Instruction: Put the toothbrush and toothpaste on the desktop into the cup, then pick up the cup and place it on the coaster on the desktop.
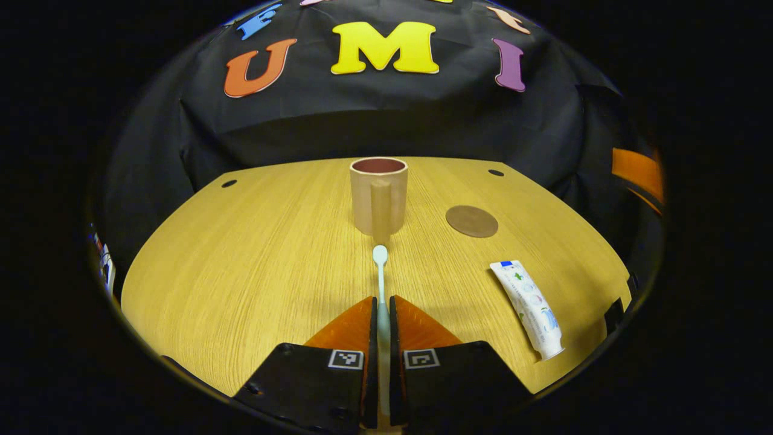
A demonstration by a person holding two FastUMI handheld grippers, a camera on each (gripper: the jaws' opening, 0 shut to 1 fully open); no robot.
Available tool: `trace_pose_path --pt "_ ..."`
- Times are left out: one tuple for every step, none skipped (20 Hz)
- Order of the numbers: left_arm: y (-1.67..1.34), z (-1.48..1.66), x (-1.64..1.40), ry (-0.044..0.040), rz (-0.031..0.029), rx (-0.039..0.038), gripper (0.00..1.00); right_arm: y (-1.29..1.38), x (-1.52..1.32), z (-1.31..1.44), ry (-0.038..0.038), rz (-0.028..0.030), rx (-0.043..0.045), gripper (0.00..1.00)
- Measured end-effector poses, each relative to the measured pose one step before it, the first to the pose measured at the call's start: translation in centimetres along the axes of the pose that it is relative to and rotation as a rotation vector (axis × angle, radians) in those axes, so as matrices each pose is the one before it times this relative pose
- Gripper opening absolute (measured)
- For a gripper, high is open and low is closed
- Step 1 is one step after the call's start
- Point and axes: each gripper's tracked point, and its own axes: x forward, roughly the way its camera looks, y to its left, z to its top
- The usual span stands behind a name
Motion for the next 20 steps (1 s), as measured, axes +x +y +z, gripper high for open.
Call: trace_pose_path --pt "0.037 0.960 -0.510 -0.04127 0.01041 0.00345 0.10 0.142 0.227 -0.567 0.01460 0.00035 -0.00307 0.95" --pt "-0.076 1.173 -0.671 -0.04561 0.00295 0.00426 0.10 0.226 0.330 -0.540 0.01452 0.00272 -0.00250 0.95" --pt "-0.142 0.945 -0.556 -0.04032 -0.00057 0.00529 0.10 0.497 0.338 -0.693 0.01658 0.01013 -0.00558 0.95" --pt "-0.097 0.875 -0.490 -0.04495 0.00754 0.00226 0.11 0.308 0.542 -0.890 0.02550 0.00623 -0.00449 0.95" --pt "-0.002 0.776 -0.394 -0.03320 0.01034 0.00550 0.10 0.227 0.569 -1.000 0.03137 0.00341 -0.00338 0.95" --pt "-0.023 0.476 -0.449 -0.02516 0.00458 0.00434 0.10 0.275 0.676 -1.002 0.03370 0.00509 0.00031 0.95" --pt "-0.074 0.508 -0.217 -0.02308 0.00097 -0.00414 0.10 0.295 0.660 -0.962 0.03251 0.00344 0.00300 0.92" --pt "-0.025 0.568 -0.377 -0.01927 -0.00069 -0.00655 0.10 0.303 0.790 -1.096 0.03769 0.00684 0.00472 0.93" --pt "0.234 0.502 -0.288 -0.02172 0.00378 -0.01294 0.10 0.200 0.582 -1.341 0.04579 0.00272 0.00986 0.96" --pt "0.183 0.553 -0.131 -0.02176 0.00375 -0.01297 0.10 0.316 0.681 -1.372 0.05023 0.00658 0.01148 0.96" --pt "0.261 0.462 -0.220 -0.01828 0.00698 -0.01144 0.10 0.412 0.598 -1.402 0.05157 0.00566 0.01045 0.96" --pt "0.320 0.474 -0.309 -0.01652 0.00714 -0.00529 0.10 0.444 0.619 -1.380 0.05156 0.00119 0.00549 0.96" --pt "0.294 0.335 -0.186 -0.01348 0.00555 -0.00137 0.10 0.436 0.427 -1.227 0.04417 -0.00582 0.00609 0.91" --pt "0.219 0.243 -0.018 -0.00752 0.00619 0.00062 0.10 0.343 0.242 -0.961 0.03216 -0.01166 0.00475 0.95" --pt "0.203 0.151 0.007 -0.00407 0.00424 0.00236 0.10 0.413 0.125 -1.050 0.02992 -0.00764 -0.00558 0.89" --pt "0.172 0.071 -0.038 -0.00120 0.00313 0.00179 0.10 0.415 0.129 -0.872 0.02764 -0.00459 -0.01414 0.92" --pt "0.166 -0.056 -0.020 0.00254 0.00321 0.00076 0.10 0.041 -0.021 -0.434 -0.00588 -0.01817 -0.02499 0.85" --pt "0.050 -0.033 0.051 0.00158 0.00110 -0.00167 0.10 0.016 -0.007 0.046 -0.00883 -0.02021 -0.02488 0.89" --pt "-0.117 -0.160 0.052 0.00531 -0.00177 -0.00116 0.10 0.139 -0.214 -0.184 -0.00540 -0.01138 -0.01486 0.82" --pt "-0.017 -0.186 0.036 0.00400 -0.00194 -0.00435 0.10 0.033 -0.057 -0.218 0.00683 -0.00920 -0.00515 0.80"
